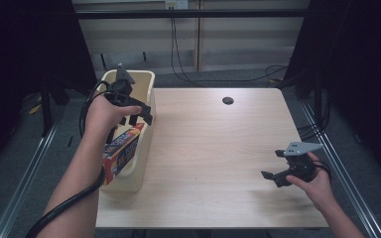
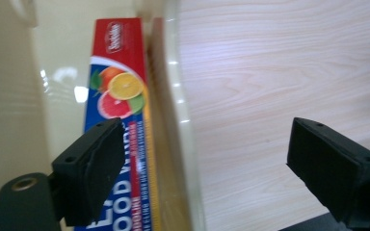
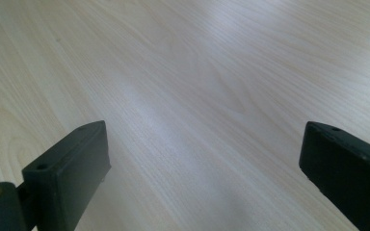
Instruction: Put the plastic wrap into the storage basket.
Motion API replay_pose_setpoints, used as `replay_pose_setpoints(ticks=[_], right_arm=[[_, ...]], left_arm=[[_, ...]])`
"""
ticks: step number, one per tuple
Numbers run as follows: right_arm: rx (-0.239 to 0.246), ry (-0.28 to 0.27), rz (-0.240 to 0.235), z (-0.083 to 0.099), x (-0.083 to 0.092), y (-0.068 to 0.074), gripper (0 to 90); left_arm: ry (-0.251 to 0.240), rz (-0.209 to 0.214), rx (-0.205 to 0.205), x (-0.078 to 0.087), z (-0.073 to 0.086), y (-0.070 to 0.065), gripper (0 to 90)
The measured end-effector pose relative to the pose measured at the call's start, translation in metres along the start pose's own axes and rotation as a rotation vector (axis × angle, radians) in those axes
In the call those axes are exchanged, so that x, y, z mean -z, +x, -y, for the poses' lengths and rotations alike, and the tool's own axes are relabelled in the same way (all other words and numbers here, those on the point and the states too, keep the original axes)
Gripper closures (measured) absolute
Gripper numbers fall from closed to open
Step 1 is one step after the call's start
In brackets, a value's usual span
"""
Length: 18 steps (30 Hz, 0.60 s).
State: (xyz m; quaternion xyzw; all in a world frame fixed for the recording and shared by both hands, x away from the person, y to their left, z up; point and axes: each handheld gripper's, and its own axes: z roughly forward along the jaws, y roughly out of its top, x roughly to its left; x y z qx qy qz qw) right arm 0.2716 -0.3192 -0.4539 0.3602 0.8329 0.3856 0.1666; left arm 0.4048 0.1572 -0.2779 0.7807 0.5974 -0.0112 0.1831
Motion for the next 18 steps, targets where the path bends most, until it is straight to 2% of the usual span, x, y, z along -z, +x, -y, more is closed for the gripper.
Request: replay_pose_setpoints(ticks=[2, 5, 11, 13, 15, 16, 18], right_arm=[[-0.002, 0.002, 0.0, 0.0, 0.0, 0.0, 3.3], [0.0, 0.0, -0.003, 0.0, 0.0, 0.0, 3.4], [0.001, -0.004, 0.004, 0.0, 0.001, 0.0, 3.3], [0.0, -0.004, 0.002, 0.0, 0.001, 0.0, 3.4], [0.001, -0.003, -0.002, -0.001, 0.001, 0.0, 3.4], [0.001, -0.004, -0.003, 0.0, 0.001, 0.0, 3.4], [0.0, -0.002, -0.003, -0.001, 0.001, 0.0, 3.4]], left_arm=[[0.002, 0.018, -0.023, 0.0, -0.001, -0.005, 12.6], [-0.002, 0.021, -0.047, -0.002, -0.001, -0.012, 11.5], [-0.009, 0.062, -0.076, -0.007, -0.001, -0.027, 8.9], [-0.012, 0.069, -0.093, -0.009, -0.001, -0.031, 8.4], [-0.001, 0.087, -0.134, -0.01, 0.0, -0.036, 6.2], [-0.004, 0.097, -0.124, -0.012, 0.0, -0.038, 5.5], [-0.003, 0.098, -0.148, -0.014, 0.0, -0.042, 5.5]])
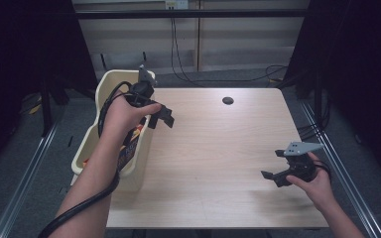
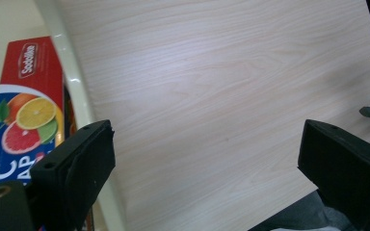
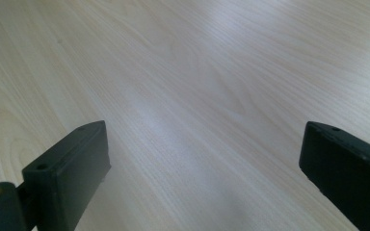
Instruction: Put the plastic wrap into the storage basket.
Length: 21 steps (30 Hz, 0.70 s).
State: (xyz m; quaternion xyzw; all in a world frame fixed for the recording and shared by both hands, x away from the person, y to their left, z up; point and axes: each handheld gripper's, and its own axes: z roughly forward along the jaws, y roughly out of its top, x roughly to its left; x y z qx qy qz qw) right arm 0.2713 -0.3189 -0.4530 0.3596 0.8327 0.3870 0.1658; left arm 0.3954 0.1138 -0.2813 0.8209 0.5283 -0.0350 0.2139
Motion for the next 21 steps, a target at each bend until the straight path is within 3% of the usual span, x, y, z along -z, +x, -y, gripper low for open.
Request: replay_pose_setpoints(ticks=[3, 6, 8, 15, 21], right_arm=[[0.001, 0.002, 0.0, 0.0, 0.0, 0.0, 3.3], [0.001, 0.003, 0.0, 0.0, -0.001, 0.0, 3.3], [0.003, 0.004, -0.002, 0.0, -0.001, 0.0, 3.3], [0.003, 0.002, -0.003, 0.001, -0.001, -0.001, 3.3], [0.002, 0.002, -0.002, 0.001, -0.001, -0.001, 3.4]], left_arm=[[0.01, 0.011, -0.021, -0.007, 0.001, -0.007, 5.2], [0.02, 0.006, -0.087, -0.014, 0.002, -0.015, 4.8], [0.027, 0.011, -0.107, -0.019, 0.001, -0.019, 4.4], [0.038, 0.02, -0.155, -0.034, 0.001, -0.033, 4.9], [0.041, 0.036, -0.166, -0.049, 0.004, -0.042, 4.9]])
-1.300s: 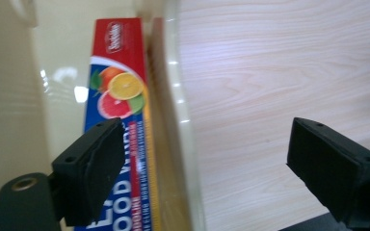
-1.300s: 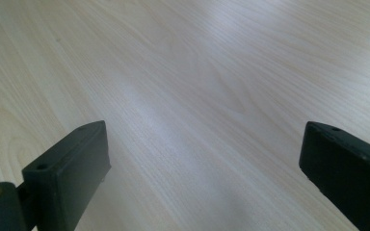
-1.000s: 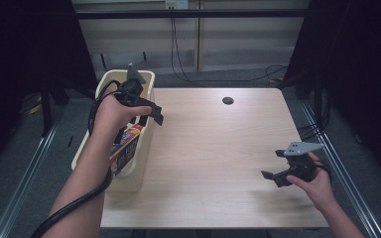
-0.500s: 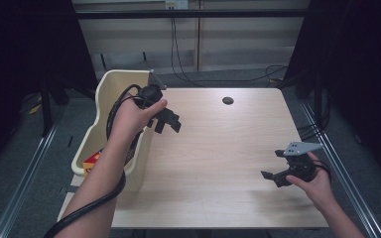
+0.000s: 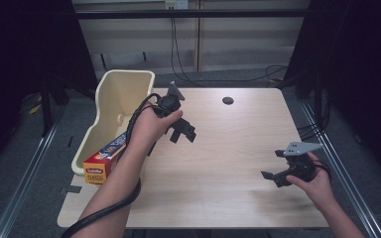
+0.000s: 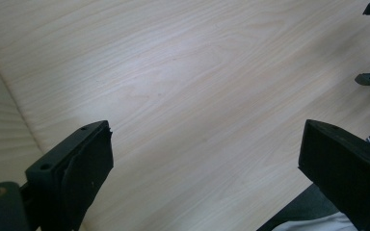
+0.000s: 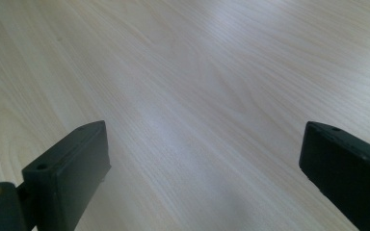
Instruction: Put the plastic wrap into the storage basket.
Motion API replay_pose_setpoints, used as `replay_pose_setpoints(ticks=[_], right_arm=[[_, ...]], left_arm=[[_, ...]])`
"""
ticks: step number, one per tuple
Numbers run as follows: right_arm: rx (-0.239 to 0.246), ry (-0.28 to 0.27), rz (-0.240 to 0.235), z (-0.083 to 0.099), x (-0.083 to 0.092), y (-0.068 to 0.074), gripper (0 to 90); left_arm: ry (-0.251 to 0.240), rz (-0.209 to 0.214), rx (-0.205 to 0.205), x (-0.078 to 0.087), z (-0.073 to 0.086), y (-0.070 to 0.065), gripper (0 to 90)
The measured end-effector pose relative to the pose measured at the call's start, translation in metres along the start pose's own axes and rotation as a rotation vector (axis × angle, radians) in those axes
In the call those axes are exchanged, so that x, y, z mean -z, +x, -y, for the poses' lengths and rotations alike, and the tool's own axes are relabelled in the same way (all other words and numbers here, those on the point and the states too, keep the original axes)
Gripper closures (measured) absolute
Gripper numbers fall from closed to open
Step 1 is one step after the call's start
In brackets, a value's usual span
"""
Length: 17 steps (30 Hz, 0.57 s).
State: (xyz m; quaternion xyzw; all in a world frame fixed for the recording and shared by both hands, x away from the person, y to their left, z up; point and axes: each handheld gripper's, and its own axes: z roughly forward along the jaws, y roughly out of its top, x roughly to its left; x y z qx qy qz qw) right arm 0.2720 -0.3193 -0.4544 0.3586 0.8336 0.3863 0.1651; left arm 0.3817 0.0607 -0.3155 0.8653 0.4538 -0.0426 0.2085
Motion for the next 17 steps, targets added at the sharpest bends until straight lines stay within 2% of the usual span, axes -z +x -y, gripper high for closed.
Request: replay_pose_setpoints(ticks=[5, 6, 8, 11, 17], right_arm=[[0.002, 0.002, -0.004, 0.0, -0.001, 0.0, 3.3], [0.003, 0.003, -0.007, 0.0, -0.001, 0.0, 3.3], [0.005, 0.004, -0.009, 0.0, -0.001, 0.001, 3.3], [0.003, 0.008, -0.008, 0.0, -0.002, 0.001, 3.3], [0.013, 0.02, -0.011, 0.001, -0.005, 0.003, 3.2]], left_arm=[[-0.006, 0.014, -0.007, -0.011, 0.001, -0.005, 4.9], [-0.001, 0.022, -0.022, -0.015, 0.002, -0.006, 5.0], [-0.007, 0.024, -0.011, -0.018, 0.003, -0.008, 4.9], [-0.003, 0.034, -0.02, -0.023, 0.004, -0.009, 4.9], [-0.024, 0.034, -0.039, -0.032, 0.007, -0.015, 5.1]])
